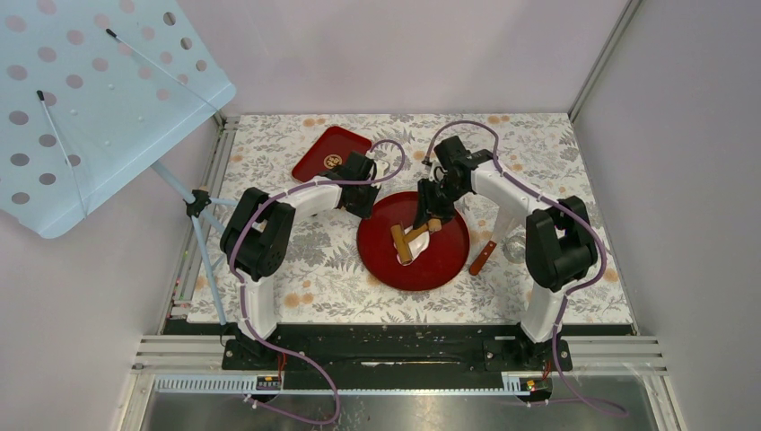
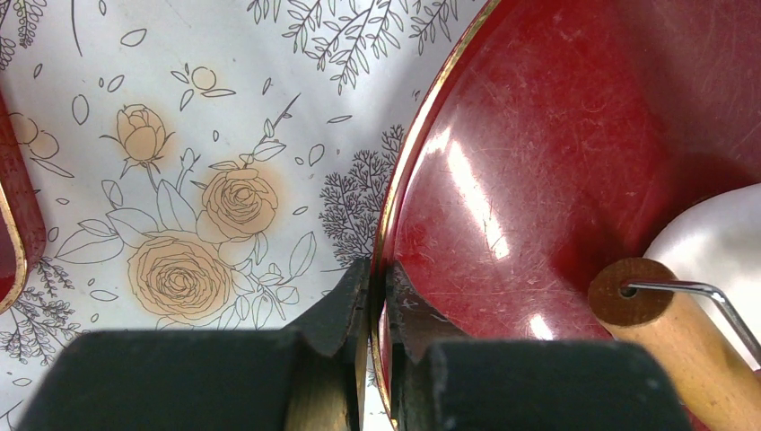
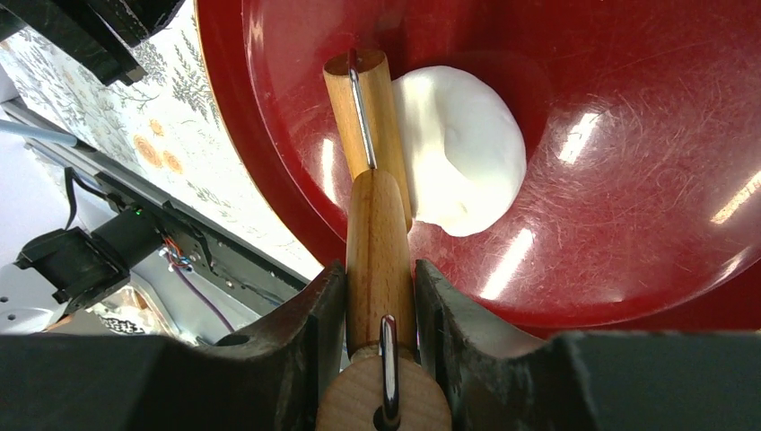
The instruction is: Roll out the dumpling wrappers from the dough
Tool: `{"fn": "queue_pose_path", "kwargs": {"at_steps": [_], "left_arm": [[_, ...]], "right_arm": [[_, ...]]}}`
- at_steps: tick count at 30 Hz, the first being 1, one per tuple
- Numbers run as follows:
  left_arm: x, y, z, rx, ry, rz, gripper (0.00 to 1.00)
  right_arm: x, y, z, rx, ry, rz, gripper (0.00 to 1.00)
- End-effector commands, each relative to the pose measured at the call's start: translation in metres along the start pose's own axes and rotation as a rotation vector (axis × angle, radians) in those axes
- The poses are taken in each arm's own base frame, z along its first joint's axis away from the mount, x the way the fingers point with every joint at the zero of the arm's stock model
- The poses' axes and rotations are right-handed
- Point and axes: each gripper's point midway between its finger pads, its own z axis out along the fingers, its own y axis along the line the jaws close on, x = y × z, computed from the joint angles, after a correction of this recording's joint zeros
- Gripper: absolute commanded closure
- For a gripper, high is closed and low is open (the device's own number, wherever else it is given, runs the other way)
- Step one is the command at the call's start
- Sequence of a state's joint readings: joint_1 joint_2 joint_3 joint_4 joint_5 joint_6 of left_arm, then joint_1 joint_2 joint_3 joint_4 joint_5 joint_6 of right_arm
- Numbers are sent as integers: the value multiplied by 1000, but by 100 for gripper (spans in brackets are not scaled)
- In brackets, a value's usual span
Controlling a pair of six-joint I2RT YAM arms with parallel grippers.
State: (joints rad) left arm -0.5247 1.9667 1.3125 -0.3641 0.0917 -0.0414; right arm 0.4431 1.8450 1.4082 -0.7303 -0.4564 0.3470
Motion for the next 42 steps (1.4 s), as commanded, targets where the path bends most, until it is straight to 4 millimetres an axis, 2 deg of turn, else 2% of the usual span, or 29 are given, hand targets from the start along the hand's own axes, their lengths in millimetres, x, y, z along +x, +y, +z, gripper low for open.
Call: {"fn": "queue_pose_path", "kwargs": {"at_steps": [1,6,9,17,26,31,35,39,42], "left_arm": [[17,5,9,-37,59,32,100],[17,4,8,-37,58,32,100],[17,5,8,-37,56,32,100],[18,5,9,-36,60,32,100],[17,5,8,-37,57,31,100],[17,5,8,-36,57,32,100],[17,5,8,-38,57,31,100],[16,5,8,-39,55,32,100],[17,5,8,-36,58,30,100]], "right_arm": [[0,-30,21,179,-4,-101,100],[2,-24,26,167,12,-122,100],[-1,-14,24,133,10,-148,100],[-25,23,3,41,-85,-235,100],[-28,42,-37,-5,-165,-276,100],[-31,45,-58,-27,-211,-288,100],[-34,42,-66,-1,-232,-369,100],[-38,33,-69,80,-251,-547,100],[-31,27,-68,148,-237,-698,100]]}}
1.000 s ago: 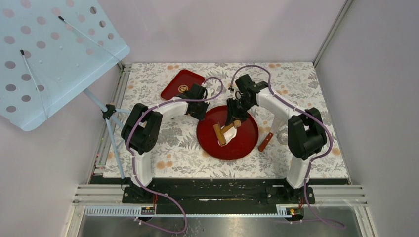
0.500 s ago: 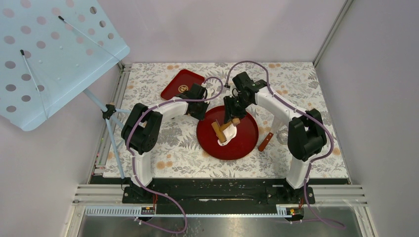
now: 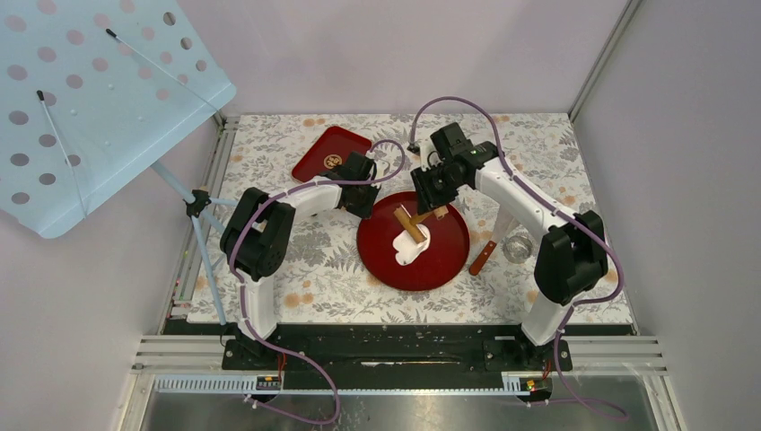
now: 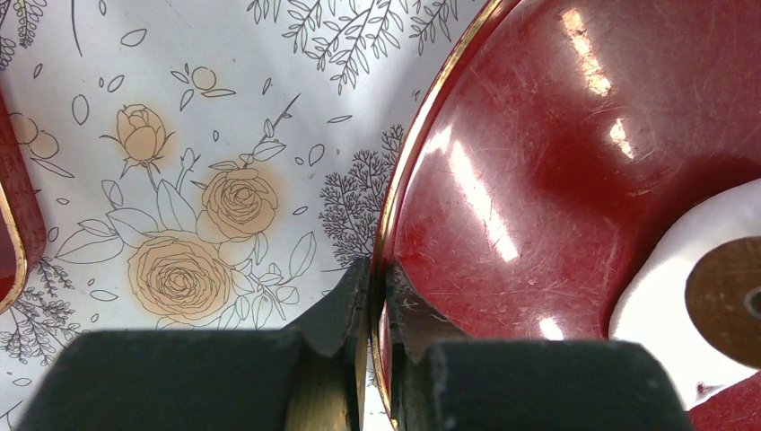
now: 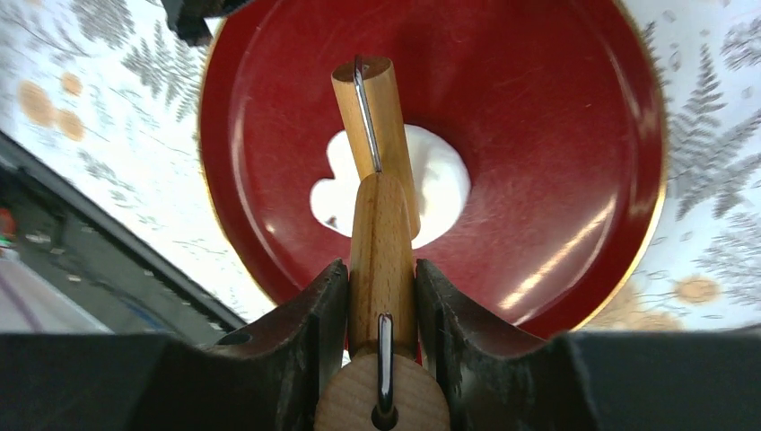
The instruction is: Roll out the dumpling wrappers from the dough
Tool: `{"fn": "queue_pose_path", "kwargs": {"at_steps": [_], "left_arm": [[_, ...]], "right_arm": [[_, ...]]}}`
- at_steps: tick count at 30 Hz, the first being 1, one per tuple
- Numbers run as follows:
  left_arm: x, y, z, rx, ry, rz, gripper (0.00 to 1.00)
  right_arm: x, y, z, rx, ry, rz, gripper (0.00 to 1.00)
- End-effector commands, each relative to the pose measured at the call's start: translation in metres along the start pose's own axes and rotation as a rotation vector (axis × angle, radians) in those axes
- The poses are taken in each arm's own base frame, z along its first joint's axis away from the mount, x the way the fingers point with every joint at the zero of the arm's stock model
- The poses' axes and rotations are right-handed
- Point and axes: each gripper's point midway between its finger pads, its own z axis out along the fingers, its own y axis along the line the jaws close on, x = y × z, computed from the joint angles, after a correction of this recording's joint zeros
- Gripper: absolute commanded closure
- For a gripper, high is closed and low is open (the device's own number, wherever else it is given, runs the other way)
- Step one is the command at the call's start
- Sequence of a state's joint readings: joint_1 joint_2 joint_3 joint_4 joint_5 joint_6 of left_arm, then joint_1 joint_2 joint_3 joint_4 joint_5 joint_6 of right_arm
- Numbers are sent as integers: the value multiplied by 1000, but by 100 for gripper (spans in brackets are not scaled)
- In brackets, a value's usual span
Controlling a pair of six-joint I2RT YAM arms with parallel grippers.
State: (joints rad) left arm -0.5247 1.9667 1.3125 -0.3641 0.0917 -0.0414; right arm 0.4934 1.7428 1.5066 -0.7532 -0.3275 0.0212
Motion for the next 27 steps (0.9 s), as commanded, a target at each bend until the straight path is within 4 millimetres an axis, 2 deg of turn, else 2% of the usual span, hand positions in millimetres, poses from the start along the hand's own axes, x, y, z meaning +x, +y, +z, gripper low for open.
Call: {"fn": "queue_pose_path", "kwargs": {"at_steps": [1,5,10,13,19,27], "left_arm": [[17,5,8,-35,56,30,100],[17,5,9,-33,58,29,100],[17,6,9,-35,59,29,100],[17,5,9,-35,58,29,100],[17,5,9,-34,58,30,100],[17,5,10,-33,60,30,100]], "right_arm": [[-7,3,-24,84,-59,-307,100],[7,11,-39,125,-44,-501,100],[23,36,-56,191,-46,-750,100],[28,48,-58,264,-47,-861,100],[45,60,-35,425,0,-1066,100],[67,73,3,475,59,-1199,100]]}}
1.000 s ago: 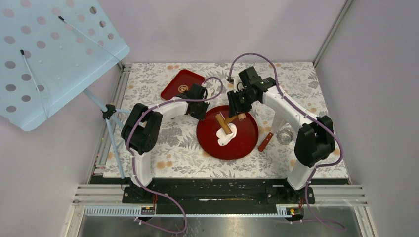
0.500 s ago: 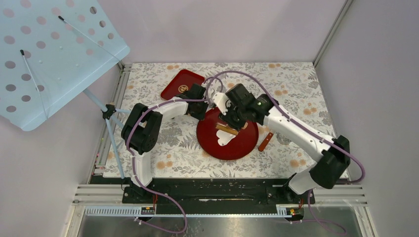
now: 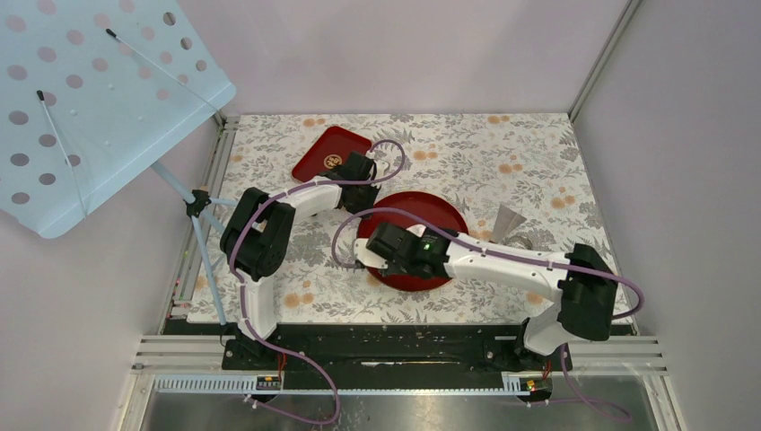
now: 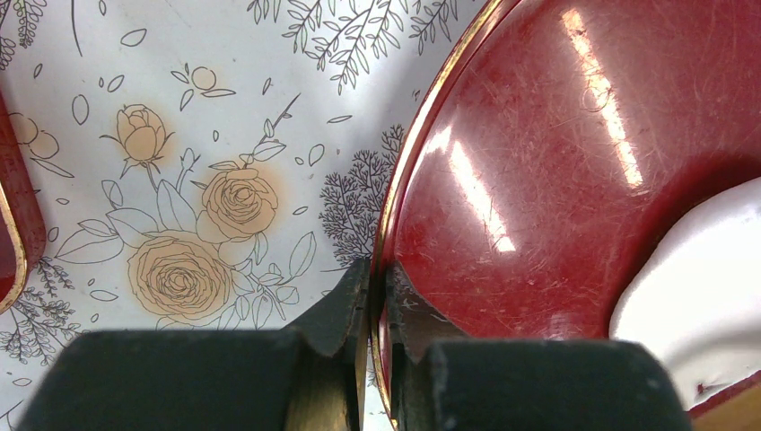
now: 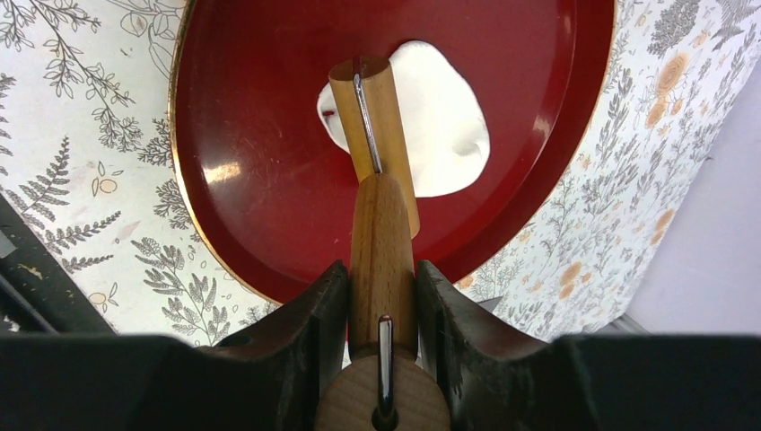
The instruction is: Roll out the dumpling wrappers from the dough
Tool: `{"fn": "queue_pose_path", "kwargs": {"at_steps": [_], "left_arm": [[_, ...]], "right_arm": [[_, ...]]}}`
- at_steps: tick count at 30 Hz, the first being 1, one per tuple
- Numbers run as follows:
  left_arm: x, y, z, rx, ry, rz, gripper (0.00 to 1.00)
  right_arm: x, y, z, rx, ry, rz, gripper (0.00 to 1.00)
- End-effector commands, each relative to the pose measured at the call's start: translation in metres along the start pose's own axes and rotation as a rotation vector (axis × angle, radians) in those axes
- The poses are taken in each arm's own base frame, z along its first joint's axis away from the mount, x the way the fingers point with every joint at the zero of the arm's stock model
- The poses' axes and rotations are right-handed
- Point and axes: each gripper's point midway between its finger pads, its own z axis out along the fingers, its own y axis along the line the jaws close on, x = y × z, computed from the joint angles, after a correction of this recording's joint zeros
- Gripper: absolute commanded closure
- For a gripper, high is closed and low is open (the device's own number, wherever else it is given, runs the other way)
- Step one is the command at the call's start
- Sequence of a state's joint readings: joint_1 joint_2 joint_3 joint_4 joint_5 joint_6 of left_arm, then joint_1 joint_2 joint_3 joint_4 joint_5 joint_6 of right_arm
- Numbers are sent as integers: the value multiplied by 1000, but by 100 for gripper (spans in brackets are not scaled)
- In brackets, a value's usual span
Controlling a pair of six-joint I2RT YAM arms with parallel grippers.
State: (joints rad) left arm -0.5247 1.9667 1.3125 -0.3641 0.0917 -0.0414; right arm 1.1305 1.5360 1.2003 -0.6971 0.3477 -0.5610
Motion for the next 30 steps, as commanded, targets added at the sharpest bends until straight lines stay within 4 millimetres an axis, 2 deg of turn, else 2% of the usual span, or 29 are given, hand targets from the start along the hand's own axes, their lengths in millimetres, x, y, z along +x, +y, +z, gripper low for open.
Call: {"fn": "queue_pose_path", "kwargs": {"at_steps": [1,14,21,30], "left_arm": [[17,5,9,-33,58,31,100],[17,4,9,-30,58,31,100],[16,5,9,-30,56,31,100],[17,4,9,-29,56,31,100]], "right_arm": [[-12,-10,3,109,-4,-45,100],[-18,20,-10,16,-31,-41,100],[-9,36,8,-16,15,-35,100],[0,32,31,71,48,-43,100]]}}
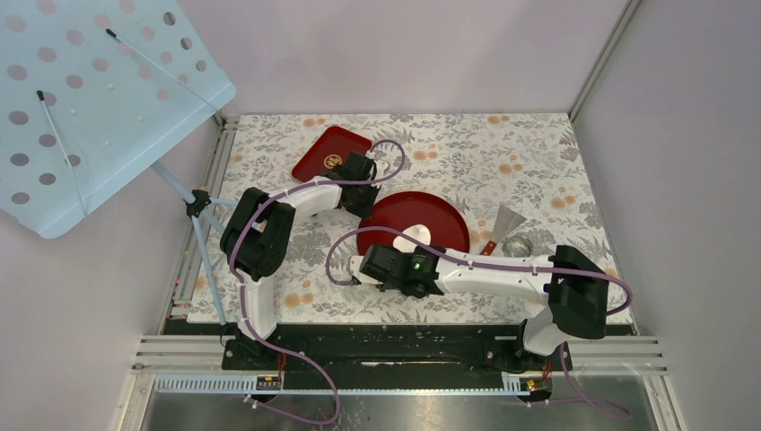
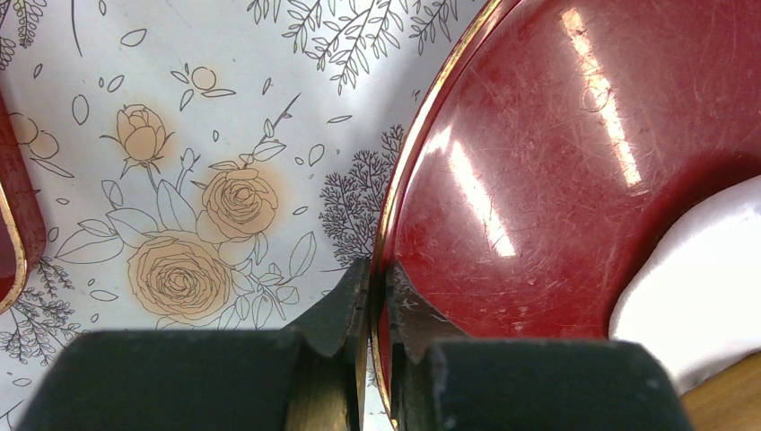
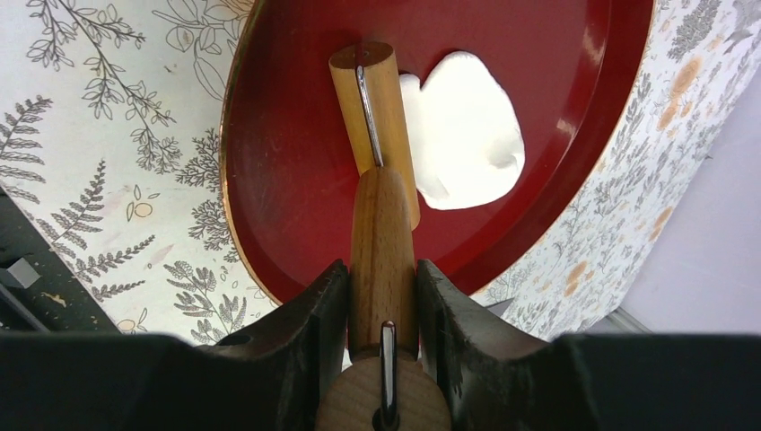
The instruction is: Roll out the dumpling wrappers from the dough
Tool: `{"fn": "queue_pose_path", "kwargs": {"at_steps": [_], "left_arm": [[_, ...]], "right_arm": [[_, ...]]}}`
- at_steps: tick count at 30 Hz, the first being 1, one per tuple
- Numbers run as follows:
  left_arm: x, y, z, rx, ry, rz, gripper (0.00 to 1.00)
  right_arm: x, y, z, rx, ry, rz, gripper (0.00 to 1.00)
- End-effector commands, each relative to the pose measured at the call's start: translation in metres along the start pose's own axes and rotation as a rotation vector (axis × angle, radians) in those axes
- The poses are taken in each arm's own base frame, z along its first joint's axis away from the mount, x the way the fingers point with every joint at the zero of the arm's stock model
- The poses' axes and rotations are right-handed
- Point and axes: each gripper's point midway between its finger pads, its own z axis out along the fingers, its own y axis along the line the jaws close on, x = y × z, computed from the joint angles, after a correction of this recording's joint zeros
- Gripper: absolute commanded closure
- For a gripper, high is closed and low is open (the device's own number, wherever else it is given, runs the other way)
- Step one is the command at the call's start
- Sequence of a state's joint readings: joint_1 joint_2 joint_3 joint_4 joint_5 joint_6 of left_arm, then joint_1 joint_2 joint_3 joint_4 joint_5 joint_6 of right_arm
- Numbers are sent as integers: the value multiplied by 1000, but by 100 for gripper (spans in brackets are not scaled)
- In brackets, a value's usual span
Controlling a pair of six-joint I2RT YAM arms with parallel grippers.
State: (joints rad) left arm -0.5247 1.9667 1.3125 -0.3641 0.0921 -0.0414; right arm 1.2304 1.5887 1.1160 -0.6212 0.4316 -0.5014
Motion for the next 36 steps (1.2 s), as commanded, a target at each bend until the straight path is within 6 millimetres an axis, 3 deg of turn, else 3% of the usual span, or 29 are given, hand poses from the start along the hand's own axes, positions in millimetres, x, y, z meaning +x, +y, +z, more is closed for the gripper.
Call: {"fn": "queue_pose_path", "kwargs": {"at_steps": [1,19,23,31,36], "left_arm": [[17,4,9,-30,57,31,100],[17,5,8,-28,56,31,100],[18,4,9,-27,59,32,100],[17,4,9,-27,58,32,100],[17,4,9,-27,59,32,100]], "right_arm": [[2,-1,13,45,12,7,100],[0,-39,24,108,4,92,100],[-7,-51,13,99,-37,150,100],[-21,-104,-41,179,-176,252,100],[-22,-104,-36,170,-163,258,100]]}}
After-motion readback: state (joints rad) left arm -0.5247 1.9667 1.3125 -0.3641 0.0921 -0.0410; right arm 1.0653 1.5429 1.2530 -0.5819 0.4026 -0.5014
